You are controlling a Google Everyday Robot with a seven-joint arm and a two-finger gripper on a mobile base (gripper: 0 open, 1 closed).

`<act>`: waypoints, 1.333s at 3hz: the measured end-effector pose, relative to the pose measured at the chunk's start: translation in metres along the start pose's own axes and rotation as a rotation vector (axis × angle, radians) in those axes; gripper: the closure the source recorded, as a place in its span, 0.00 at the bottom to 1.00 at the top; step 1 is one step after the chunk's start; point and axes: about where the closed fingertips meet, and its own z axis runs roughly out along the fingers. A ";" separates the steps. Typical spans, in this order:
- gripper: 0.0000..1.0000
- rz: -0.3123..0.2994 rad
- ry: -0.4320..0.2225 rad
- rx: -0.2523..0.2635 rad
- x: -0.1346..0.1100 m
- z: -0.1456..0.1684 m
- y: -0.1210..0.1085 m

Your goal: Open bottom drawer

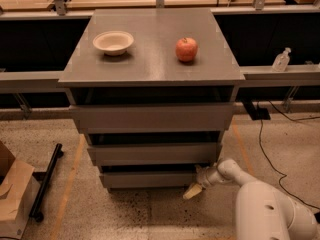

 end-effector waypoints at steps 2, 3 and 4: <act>0.00 0.160 0.043 0.023 0.014 -0.062 0.045; 0.00 0.155 0.053 -0.025 0.017 -0.047 0.067; 0.00 0.152 0.051 -0.017 0.016 -0.048 0.062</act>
Offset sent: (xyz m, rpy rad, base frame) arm -0.2487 0.0108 0.0254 0.0266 0.4291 -0.1246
